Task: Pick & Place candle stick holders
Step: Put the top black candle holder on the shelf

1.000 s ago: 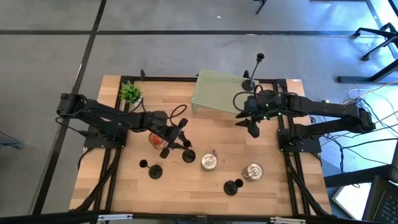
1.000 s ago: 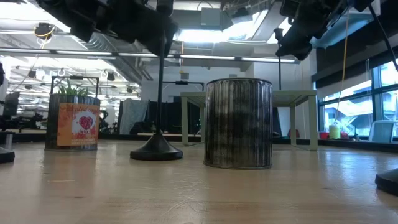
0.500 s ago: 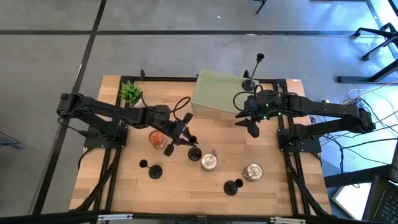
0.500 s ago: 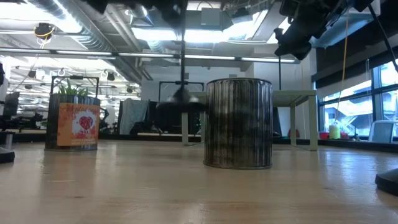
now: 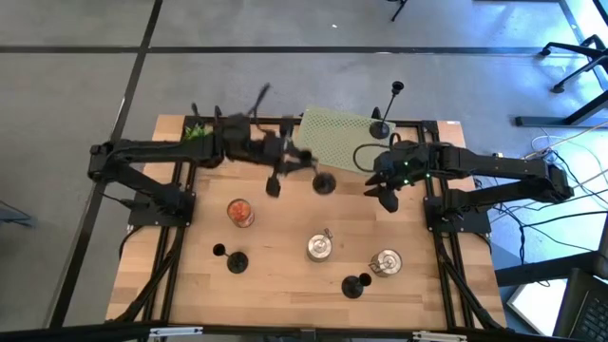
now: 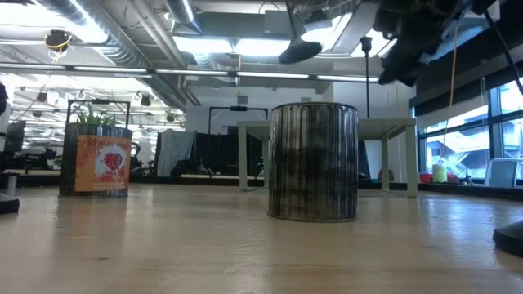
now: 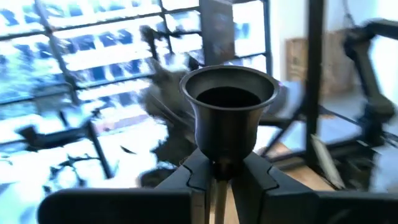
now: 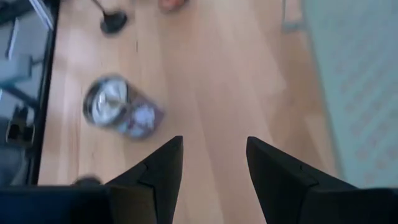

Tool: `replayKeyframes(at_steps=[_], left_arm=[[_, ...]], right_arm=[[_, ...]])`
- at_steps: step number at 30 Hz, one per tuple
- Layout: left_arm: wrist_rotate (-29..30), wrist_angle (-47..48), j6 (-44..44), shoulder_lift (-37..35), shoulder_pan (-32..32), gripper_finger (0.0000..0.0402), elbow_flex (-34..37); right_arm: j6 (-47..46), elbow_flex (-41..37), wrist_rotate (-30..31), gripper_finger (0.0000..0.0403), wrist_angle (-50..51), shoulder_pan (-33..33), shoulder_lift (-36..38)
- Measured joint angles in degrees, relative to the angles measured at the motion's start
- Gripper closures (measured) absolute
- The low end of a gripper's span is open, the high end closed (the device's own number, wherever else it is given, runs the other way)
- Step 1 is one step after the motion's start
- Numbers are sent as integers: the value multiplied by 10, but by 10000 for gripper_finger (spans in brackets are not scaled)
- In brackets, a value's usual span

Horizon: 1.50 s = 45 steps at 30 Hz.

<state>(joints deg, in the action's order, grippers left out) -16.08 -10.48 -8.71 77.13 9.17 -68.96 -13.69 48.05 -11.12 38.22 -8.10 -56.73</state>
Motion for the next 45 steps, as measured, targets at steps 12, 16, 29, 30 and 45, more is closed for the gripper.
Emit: replayKeyframes(at_steps=[12, 16, 29, 30, 45], left_arm=[[-74, 56, 19, 205, 124, 368, -244], [-114, 56, 38, 270, 165, 368, -319], [-170, 38, 66, 424, 237, 367, -432], [-171, 35, 66, 430, 240, 367, -432], [-171, 13, 65, 457, 249, 363, -433]], right_arm=[[-14, 0, 25, 222, 32, 82, 0], [-55, 0, 72, 222, 46, 114, 0], [-99, 0, 127, 222, 62, 161, 0], [-99, 0, 130, 222, 62, 162, 0], [-99, 0, 131, 221, 62, 162, 0]])
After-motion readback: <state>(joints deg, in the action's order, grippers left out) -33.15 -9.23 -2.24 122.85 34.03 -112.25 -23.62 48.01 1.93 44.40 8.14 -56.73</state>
